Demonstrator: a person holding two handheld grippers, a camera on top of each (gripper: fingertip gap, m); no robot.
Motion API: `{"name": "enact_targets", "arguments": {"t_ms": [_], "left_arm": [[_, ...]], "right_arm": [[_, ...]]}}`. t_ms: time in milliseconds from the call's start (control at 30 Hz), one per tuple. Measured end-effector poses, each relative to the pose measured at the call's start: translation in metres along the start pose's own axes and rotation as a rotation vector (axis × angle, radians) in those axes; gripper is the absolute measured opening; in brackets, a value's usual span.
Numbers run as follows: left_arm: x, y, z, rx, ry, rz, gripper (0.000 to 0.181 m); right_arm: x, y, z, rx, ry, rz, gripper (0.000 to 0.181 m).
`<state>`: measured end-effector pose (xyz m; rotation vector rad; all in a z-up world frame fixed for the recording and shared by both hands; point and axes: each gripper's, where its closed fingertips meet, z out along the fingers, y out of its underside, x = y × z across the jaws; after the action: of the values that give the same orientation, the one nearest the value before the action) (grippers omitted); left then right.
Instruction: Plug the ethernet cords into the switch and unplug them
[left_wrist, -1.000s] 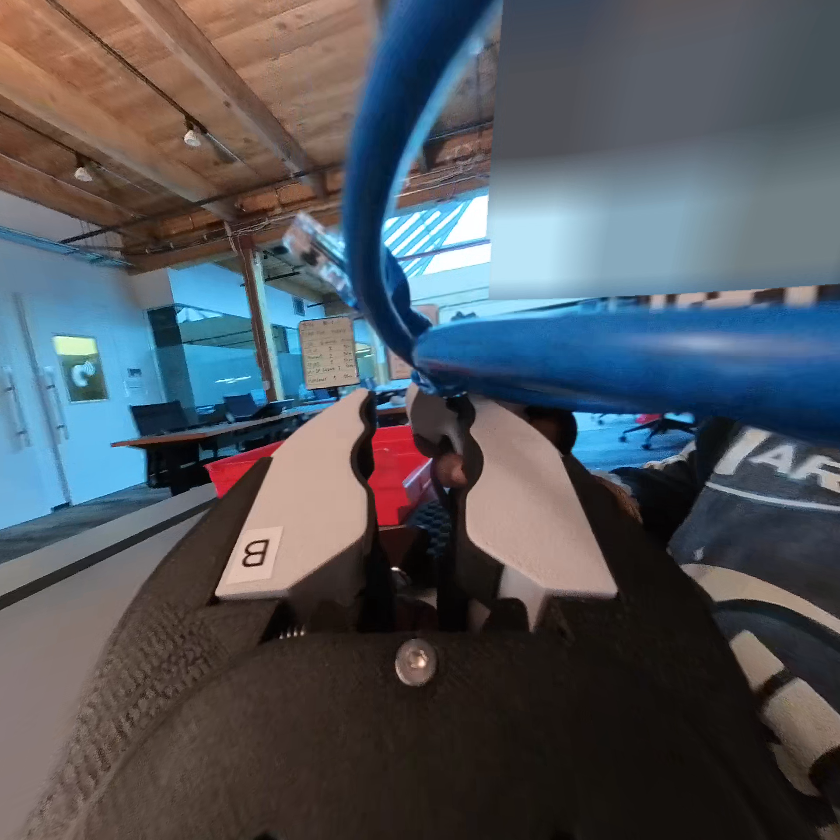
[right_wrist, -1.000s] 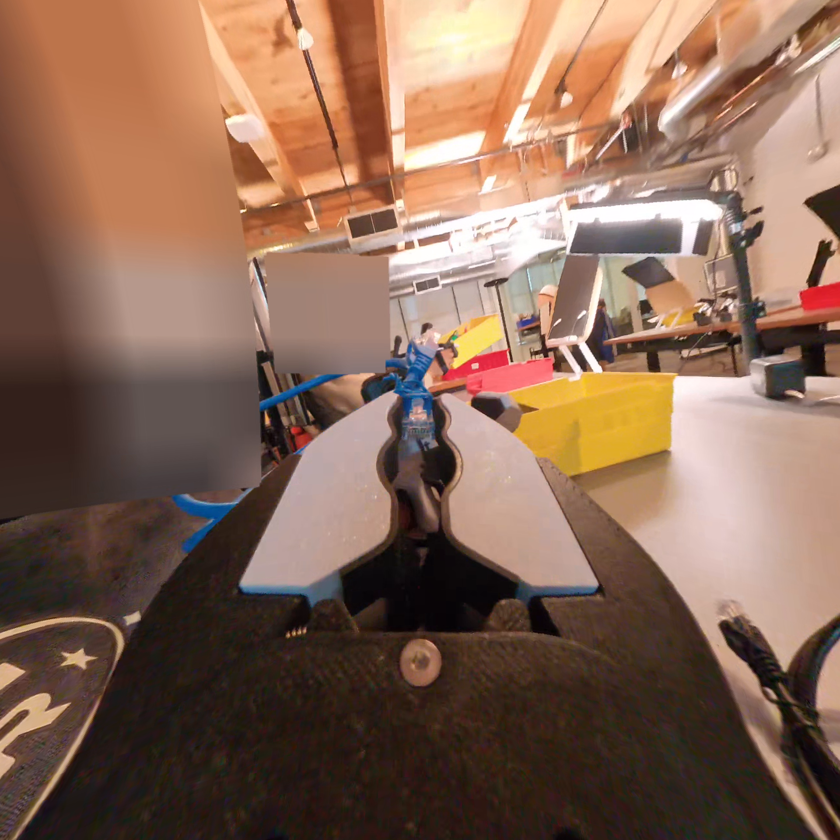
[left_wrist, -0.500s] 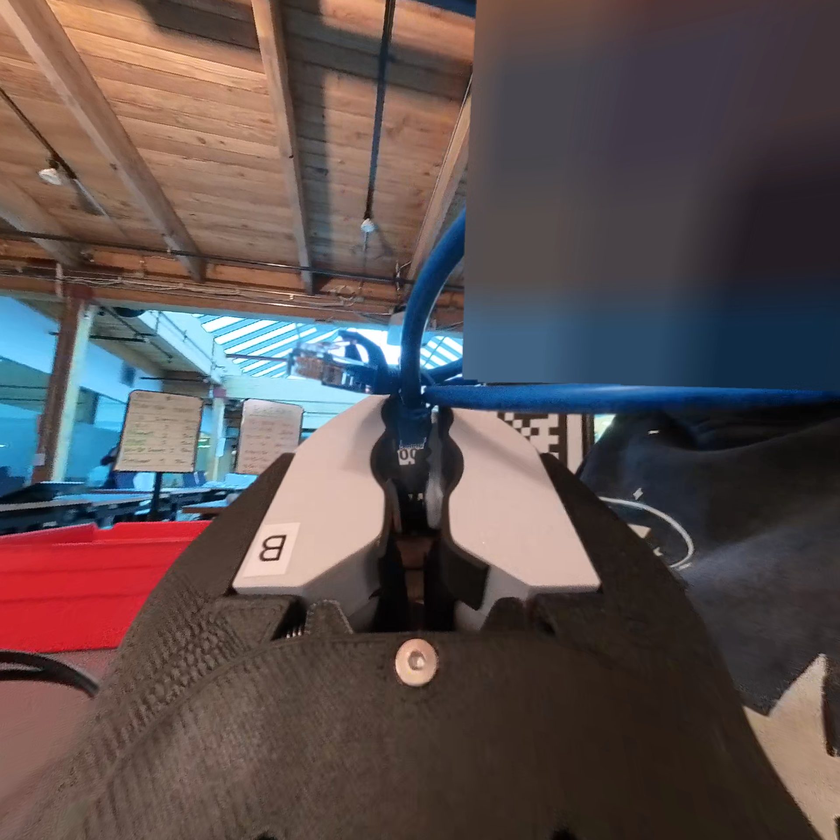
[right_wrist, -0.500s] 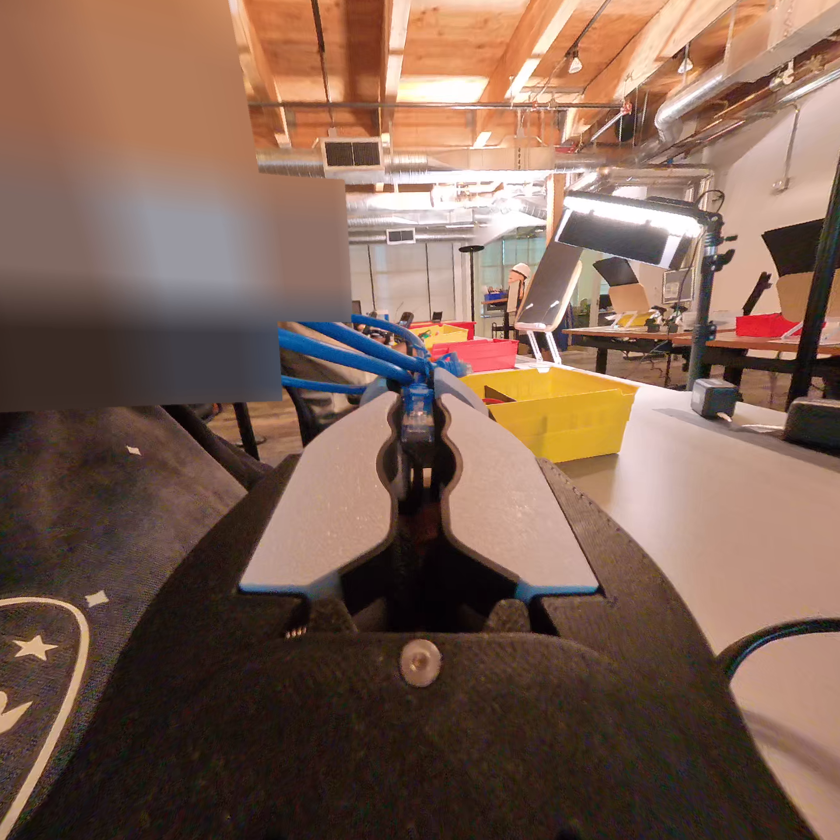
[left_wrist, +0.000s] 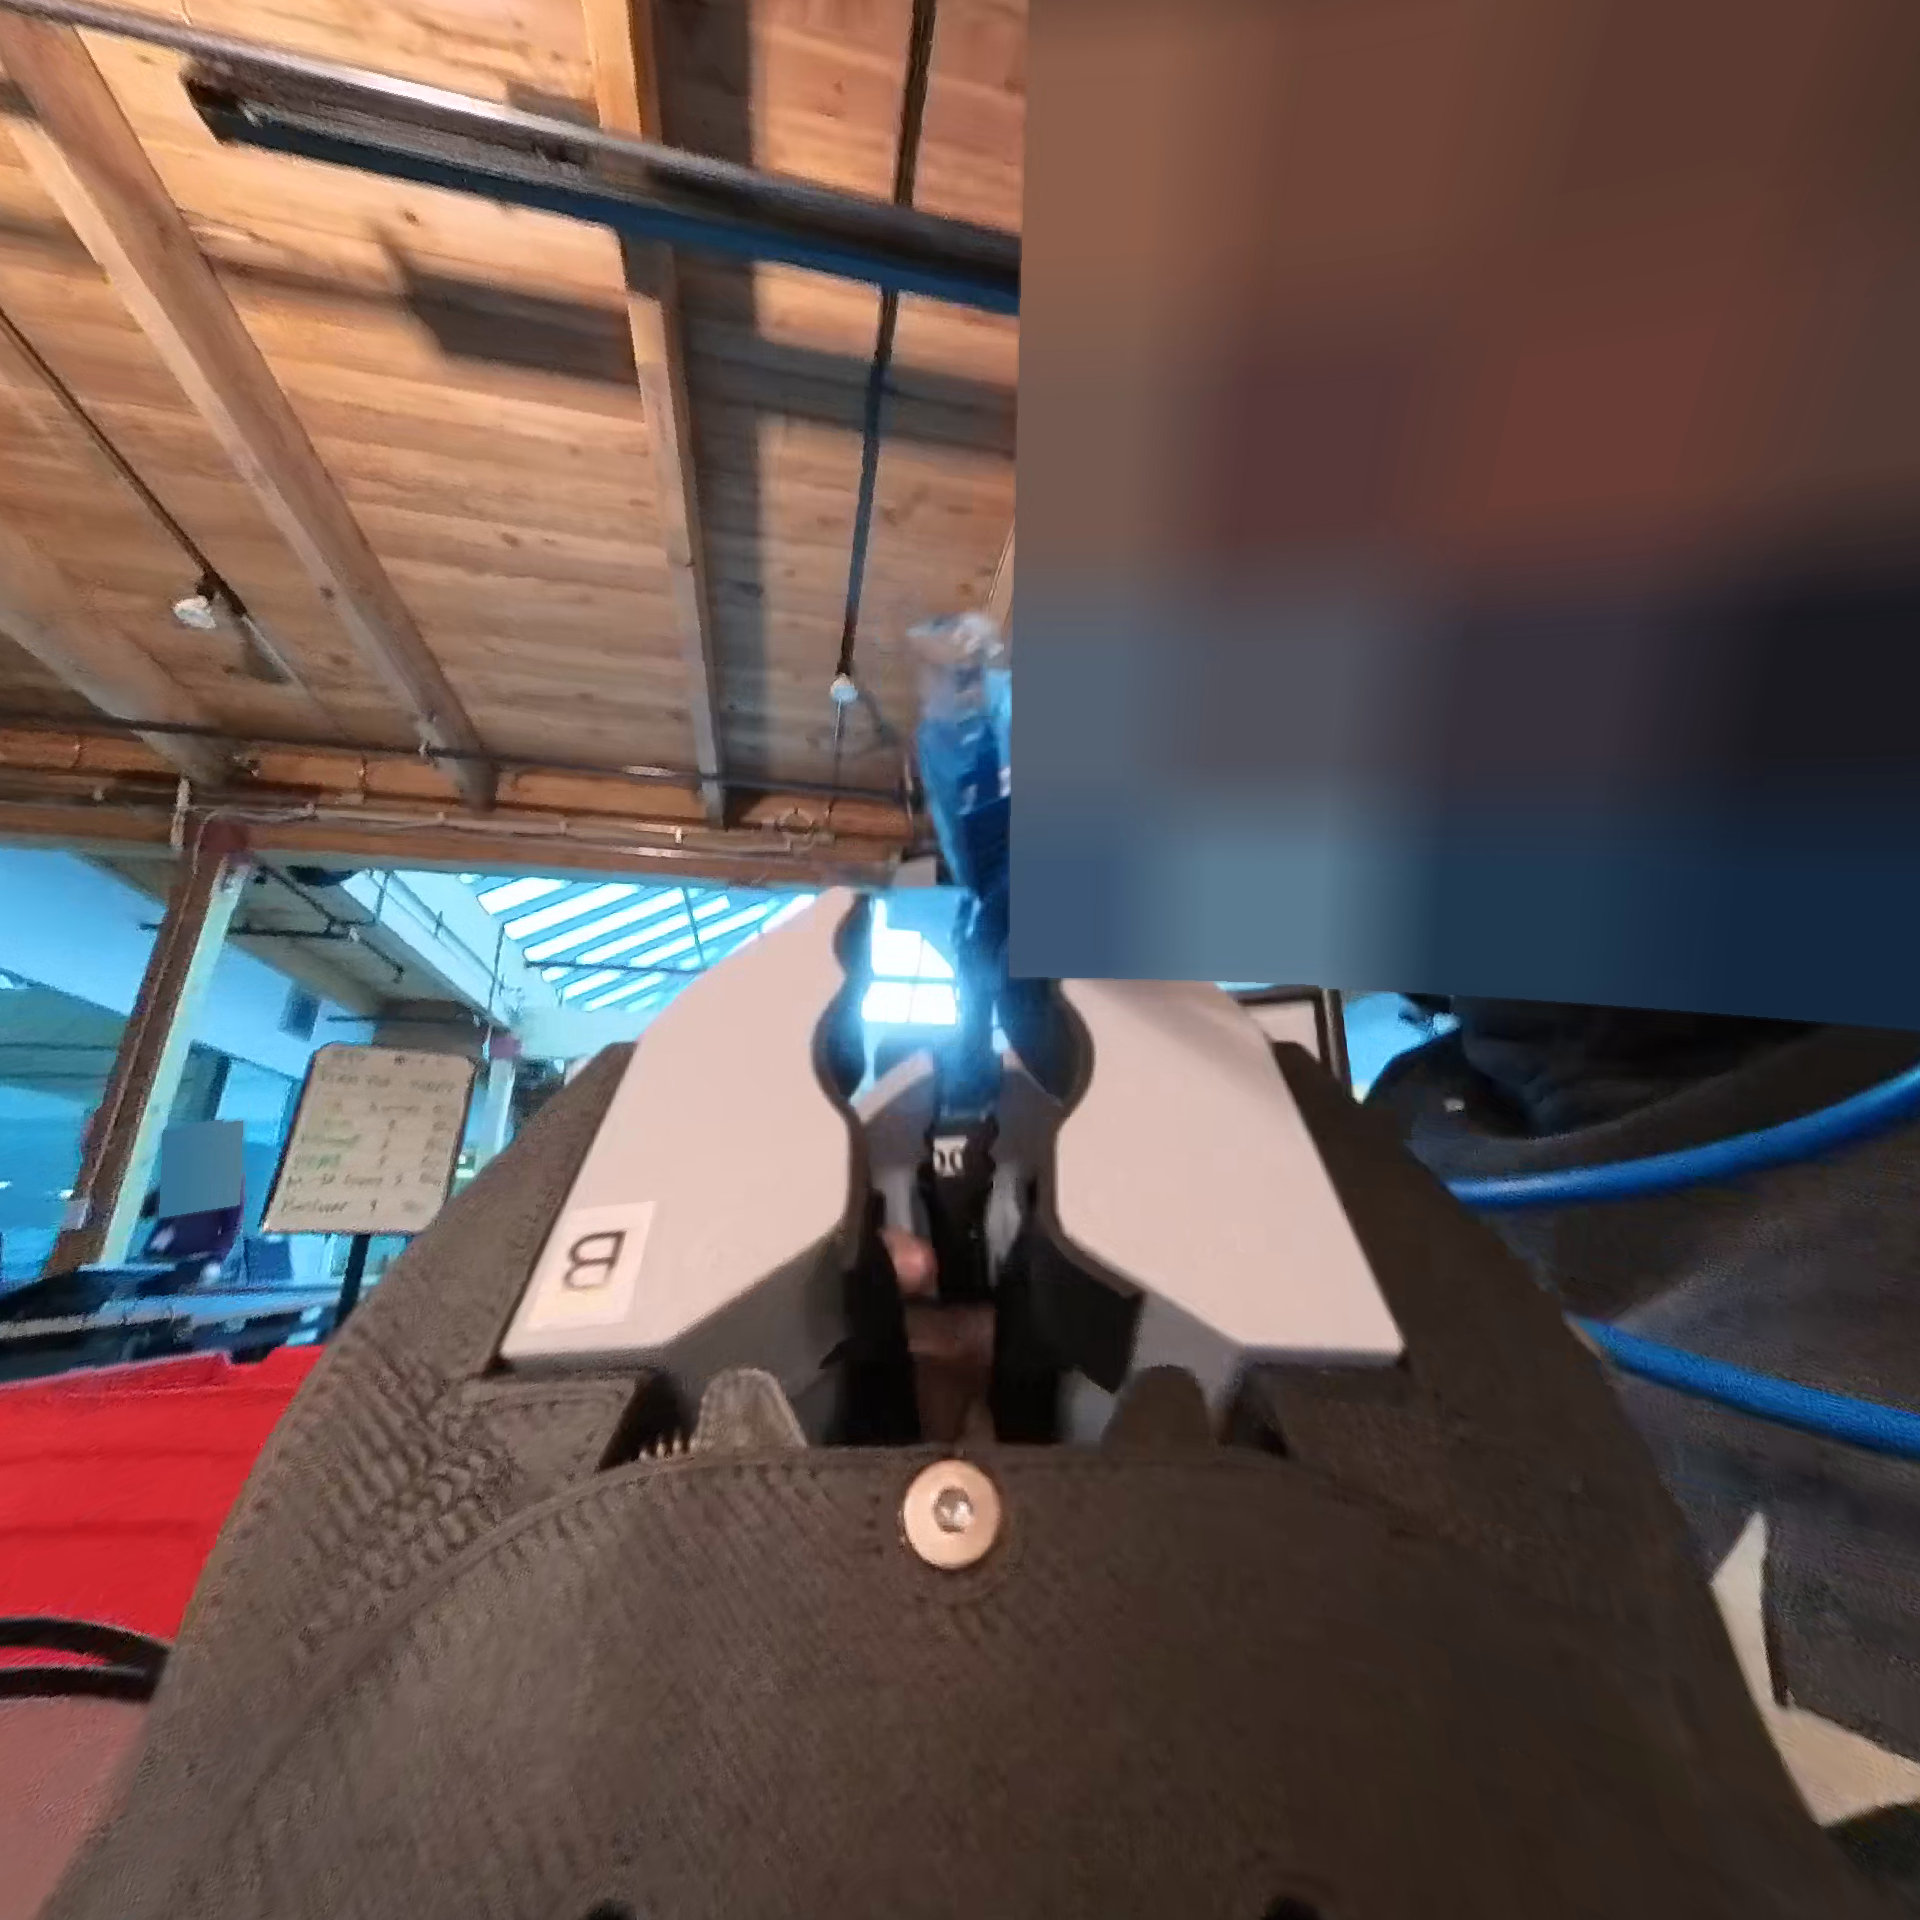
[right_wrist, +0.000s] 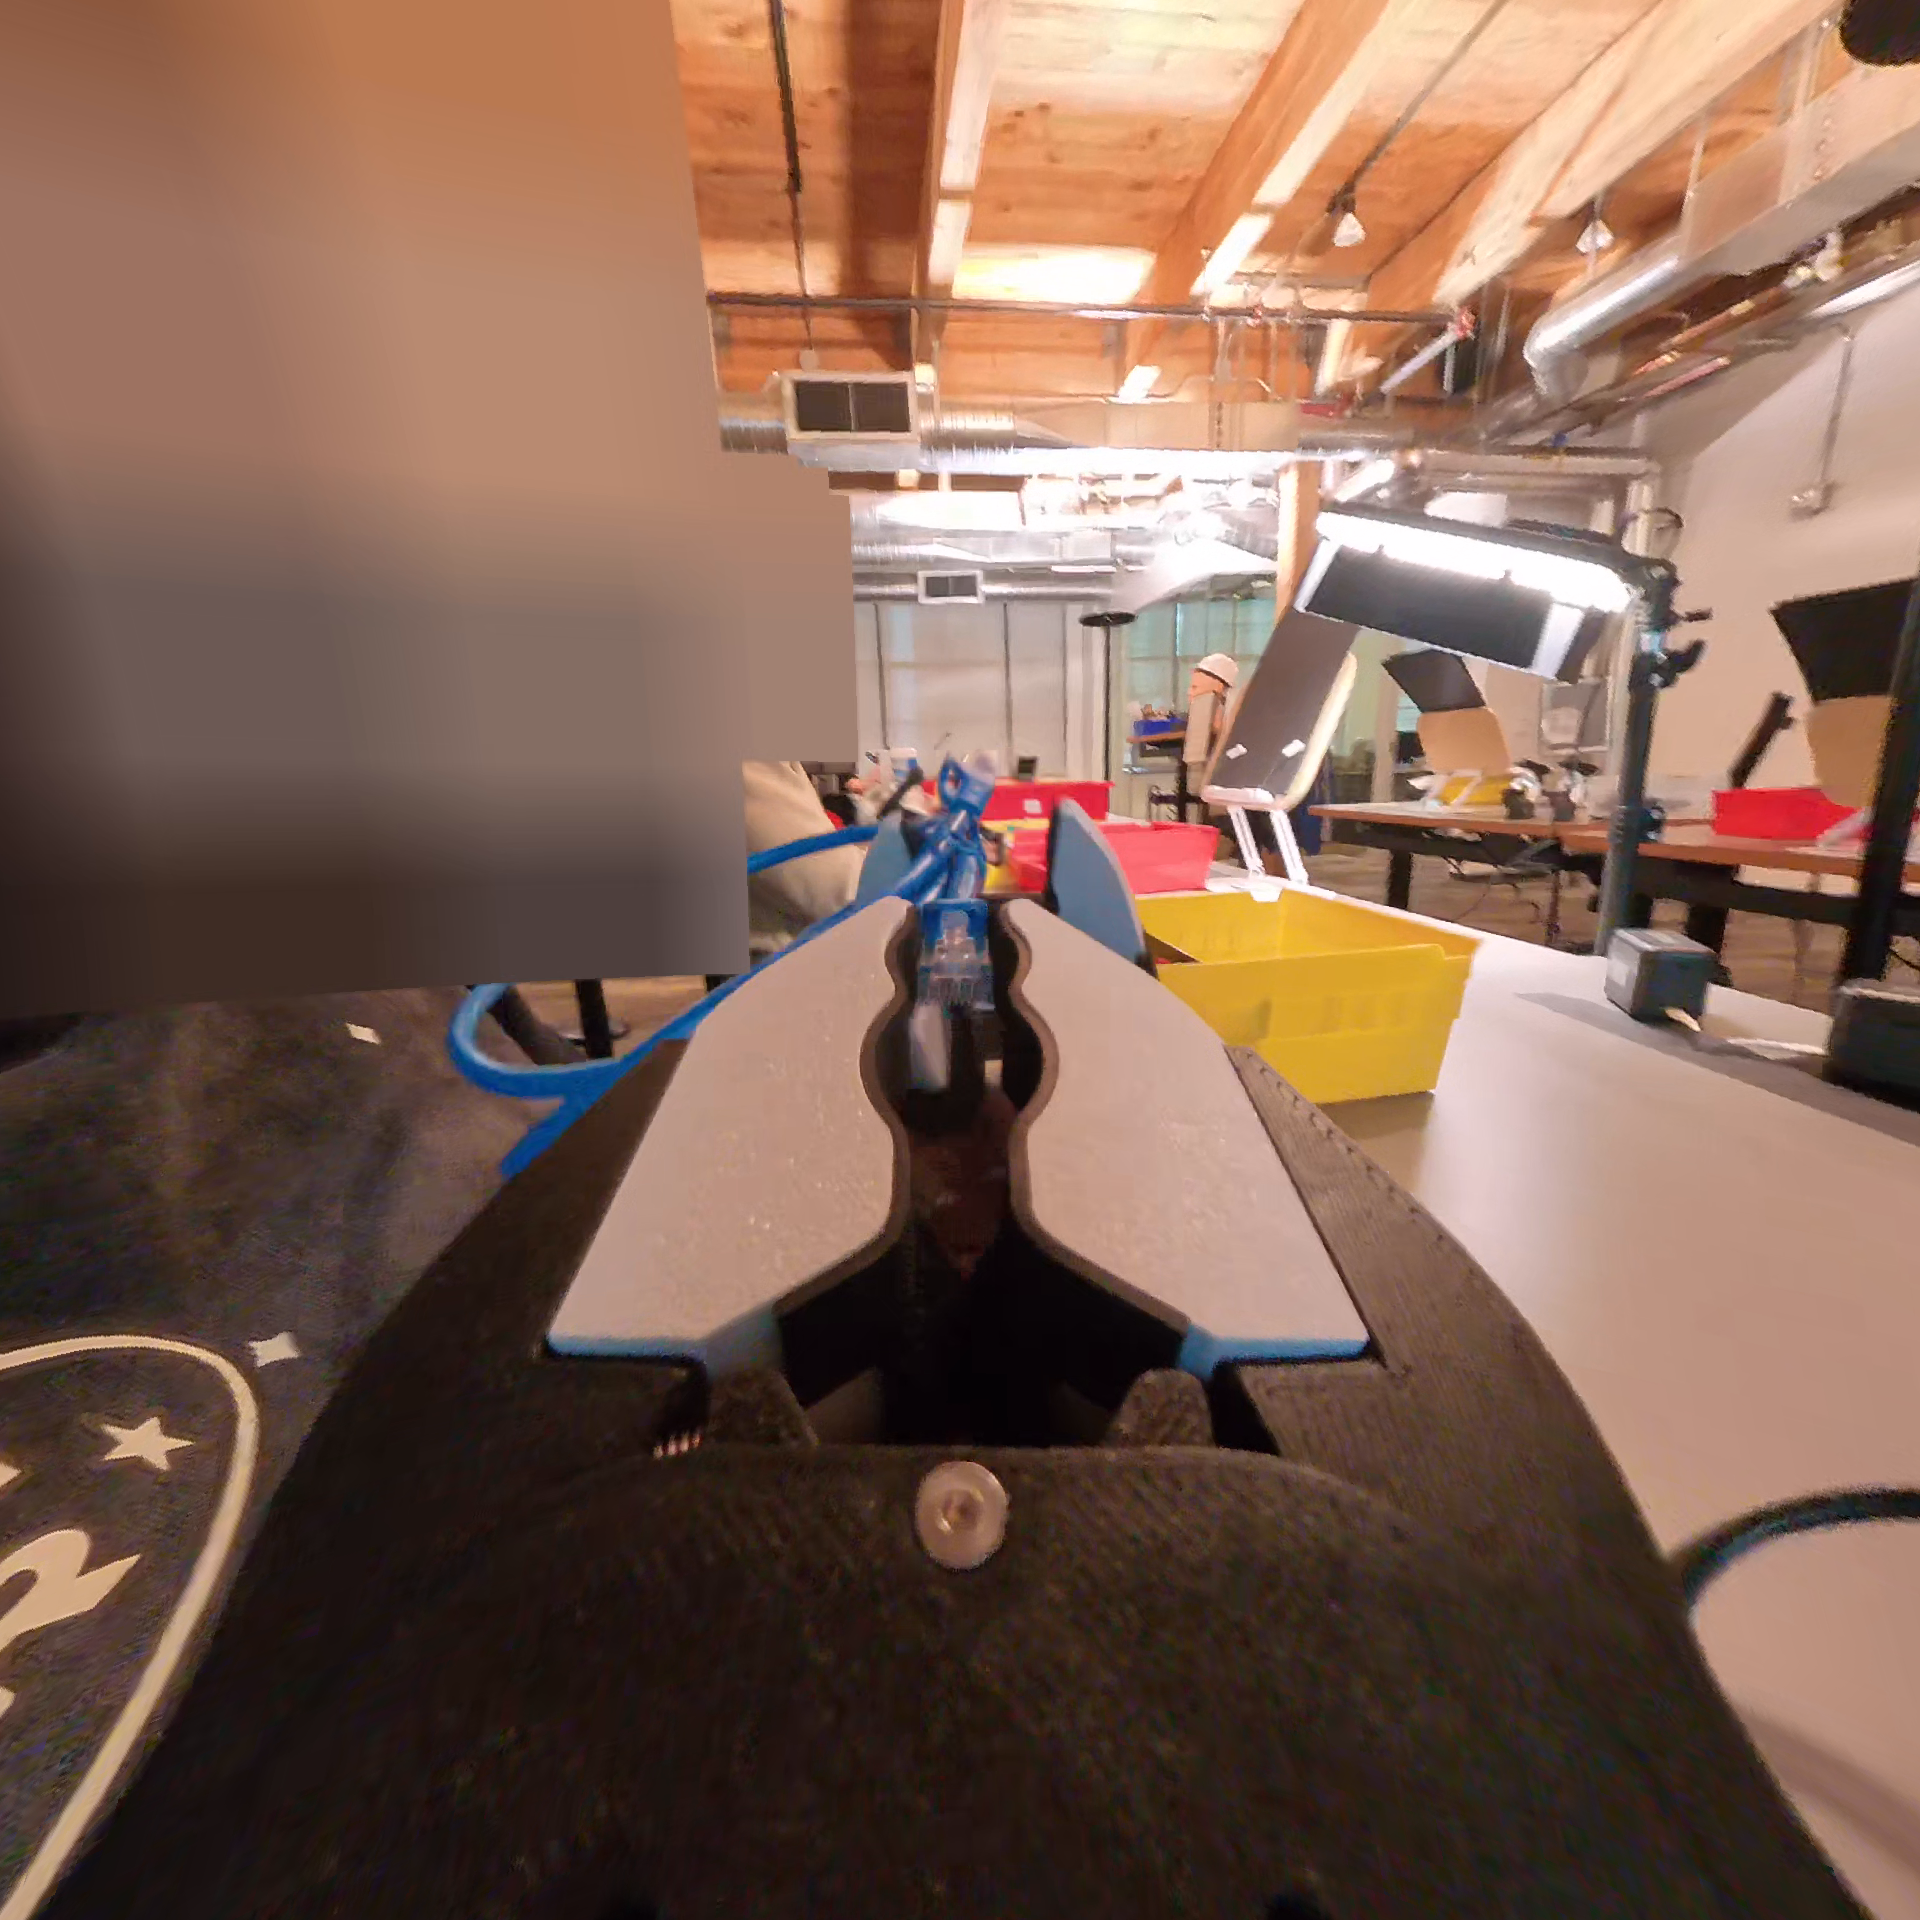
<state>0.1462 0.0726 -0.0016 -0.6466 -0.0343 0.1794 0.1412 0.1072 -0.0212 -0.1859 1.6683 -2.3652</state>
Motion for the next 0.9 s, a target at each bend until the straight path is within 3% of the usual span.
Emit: {"name": "enact_targets", "arguments": {"t_ms": [33,133,333,433,500,633,900], "left_arm": [[0.005,0.008,0.003,-0.048,0.023,0.011,0.035],[0.013,0.031,0.007,-0.193,0.061,0.071,0.039],[0.008,0.036,0.004,-0.262,0.015,0.174,0.040],[-0.026,0.051,-0.001,-0.398,-0.205,0.462,0.037],[-0.017,0.068,0.002,-0.472,-0.157,0.587,0.036],[-0.008,0.059,0.005,-0.386,-0.114,0.437,0.030],[0.003,0.064,0.006,-0.391,-0.038,0.138,0.022]], "right_arm": [[-0.004,-0.003,0.000,0.017,-0.025,0.003,0.011],[-0.012,-0.010,-0.001,0.026,-0.056,-0.030,0.011],[-0.019,-0.023,-0.005,0.062,-0.088,-0.025,0.011],[-0.017,-0.014,-0.002,0.015,-0.067,-0.047,0.011],[-0.013,-0.004,0.000,-0.016,-0.057,-0.047,0.011],[-0.007,0.005,-0.002,-0.049,-0.058,-0.059,0.012],[-0.006,0.008,-0.007,-0.104,-0.069,-0.225,0.012]]}}
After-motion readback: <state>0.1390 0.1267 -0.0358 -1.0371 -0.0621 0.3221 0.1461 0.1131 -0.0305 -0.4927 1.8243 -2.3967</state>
